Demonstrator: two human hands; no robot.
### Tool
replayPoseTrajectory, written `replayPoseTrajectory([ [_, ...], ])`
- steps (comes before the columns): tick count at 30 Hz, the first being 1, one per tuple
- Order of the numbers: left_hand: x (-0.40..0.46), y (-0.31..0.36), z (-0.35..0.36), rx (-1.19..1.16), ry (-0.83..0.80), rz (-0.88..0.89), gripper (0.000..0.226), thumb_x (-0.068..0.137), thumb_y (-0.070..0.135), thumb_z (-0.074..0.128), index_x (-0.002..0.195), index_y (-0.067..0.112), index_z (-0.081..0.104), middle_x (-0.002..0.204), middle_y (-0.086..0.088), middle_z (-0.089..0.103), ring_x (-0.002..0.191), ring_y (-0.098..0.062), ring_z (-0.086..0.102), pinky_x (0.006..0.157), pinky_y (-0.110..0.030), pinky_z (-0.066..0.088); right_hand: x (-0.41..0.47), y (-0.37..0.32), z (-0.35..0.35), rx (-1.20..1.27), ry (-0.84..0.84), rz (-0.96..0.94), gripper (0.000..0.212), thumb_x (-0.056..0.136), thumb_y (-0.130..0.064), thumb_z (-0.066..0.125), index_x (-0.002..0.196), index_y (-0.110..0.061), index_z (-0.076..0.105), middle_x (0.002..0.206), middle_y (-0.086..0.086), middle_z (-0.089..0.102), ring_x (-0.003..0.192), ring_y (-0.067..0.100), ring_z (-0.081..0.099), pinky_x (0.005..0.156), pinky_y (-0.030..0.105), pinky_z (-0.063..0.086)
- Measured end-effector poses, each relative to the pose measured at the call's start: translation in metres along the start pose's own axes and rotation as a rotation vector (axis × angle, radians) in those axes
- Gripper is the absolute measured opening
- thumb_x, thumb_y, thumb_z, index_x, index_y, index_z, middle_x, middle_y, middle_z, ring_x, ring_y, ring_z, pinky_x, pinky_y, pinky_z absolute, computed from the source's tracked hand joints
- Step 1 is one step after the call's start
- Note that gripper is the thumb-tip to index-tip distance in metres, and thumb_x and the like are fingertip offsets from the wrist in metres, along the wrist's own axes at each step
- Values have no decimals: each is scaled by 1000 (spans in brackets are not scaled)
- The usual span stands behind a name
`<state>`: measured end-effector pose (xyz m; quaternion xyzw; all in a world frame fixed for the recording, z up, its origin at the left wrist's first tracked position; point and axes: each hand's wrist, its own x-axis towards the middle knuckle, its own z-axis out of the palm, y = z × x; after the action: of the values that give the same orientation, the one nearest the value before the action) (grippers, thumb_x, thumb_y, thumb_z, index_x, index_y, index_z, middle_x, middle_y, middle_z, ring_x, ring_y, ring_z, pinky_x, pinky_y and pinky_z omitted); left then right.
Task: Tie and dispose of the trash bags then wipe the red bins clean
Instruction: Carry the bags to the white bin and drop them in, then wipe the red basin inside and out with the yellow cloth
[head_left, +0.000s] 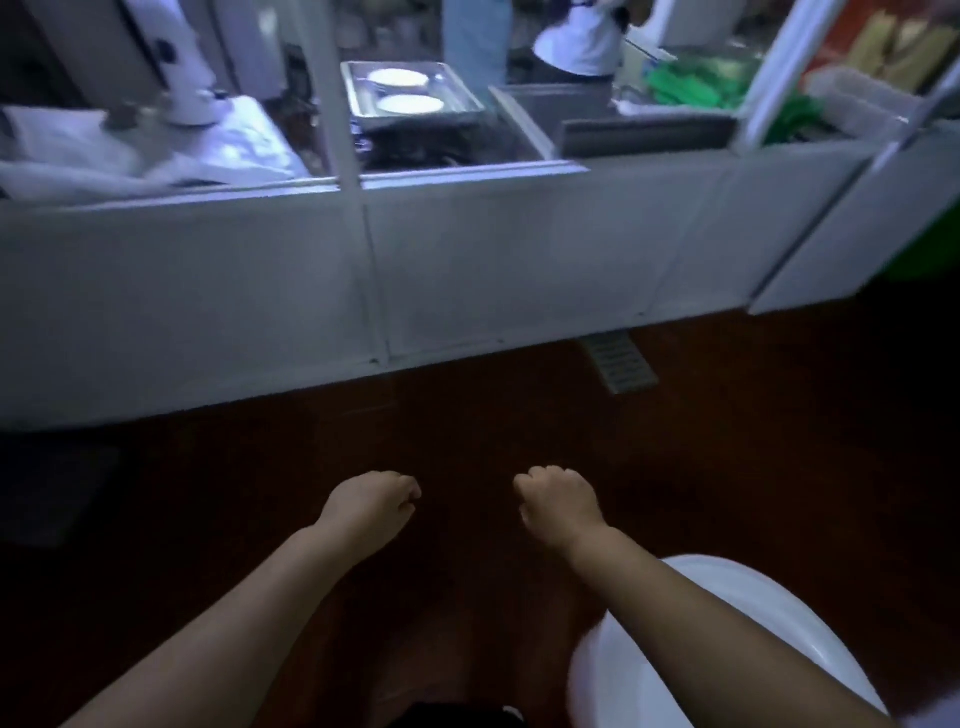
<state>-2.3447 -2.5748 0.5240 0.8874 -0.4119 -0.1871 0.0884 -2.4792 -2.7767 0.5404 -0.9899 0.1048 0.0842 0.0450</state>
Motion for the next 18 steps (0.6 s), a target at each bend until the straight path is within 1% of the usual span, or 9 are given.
replayPoseTrajectory([
  [2, -34, -44, -5, -31, 58, -70, 27, 93, 26, 51, 119, 29, 60, 118, 11, 63, 105, -6, 59, 84, -20, 50, 23, -51, -9, -29, -2, -91, 16, 94, -17, 43, 101, -15, 57, 98, 2, 60, 89, 20, 58, 71, 27, 36],
  [5, -91, -115, -10, -68, 128, -171, 25, 93, 27, 52, 117, 29, 60, 112, 13, 64, 101, -3, 59, 79, -15, 47, 54, -135, -15, -64, -20, -220, 16, 95, -16, 44, 103, -17, 58, 97, 1, 61, 86, 17, 58, 71, 27, 42],
  [9, -184, -223, -9, -134, 179, -332, 26, 94, 29, 51, 117, 29, 60, 109, 14, 64, 95, -2, 60, 74, -15, 47, 88, -271, -9, -99, -90, -376, 17, 96, -17, 46, 107, -19, 59, 100, 0, 62, 89, 16, 59, 76, 28, 47],
  [11, -234, -280, -6, -188, 192, -434, 25, 93, 31, 50, 116, 30, 61, 107, 14, 63, 92, -2, 59, 71, -15, 45, 103, -345, -1, -129, -125, -449, 19, 96, -19, 46, 110, -19, 59, 102, 0, 62, 90, 15, 59, 79, 29, 50],
  [13, -283, -333, -4, -232, 198, -543, 24, 93, 31, 49, 114, 31, 61, 108, 14, 63, 94, -3, 58, 73, -18, 45, 114, -417, 4, -157, -147, -522, 20, 96, -20, 45, 111, -19, 58, 104, 1, 62, 92, 16, 60, 81, 31, 51],
  [16, -355, -395, -5, -272, 194, -722, 26, 92, 32, 48, 113, 31, 62, 113, 11, 62, 101, -9, 58, 81, -28, 48, 123, -517, 5, -176, -167, -630, 23, 96, -22, 45, 113, -17, 59, 107, 2, 62, 98, 20, 60, 83, 34, 52],
  [18, -397, -427, -5, -319, 213, -822, 27, 92, 32, 48, 114, 31, 62, 114, 11, 62, 103, -10, 58, 83, -30, 48, 126, -575, 5, -181, -186, -702, 24, 97, -23, 45, 115, -18, 60, 108, 2, 62, 98, 20, 60, 83, 35, 52],
])
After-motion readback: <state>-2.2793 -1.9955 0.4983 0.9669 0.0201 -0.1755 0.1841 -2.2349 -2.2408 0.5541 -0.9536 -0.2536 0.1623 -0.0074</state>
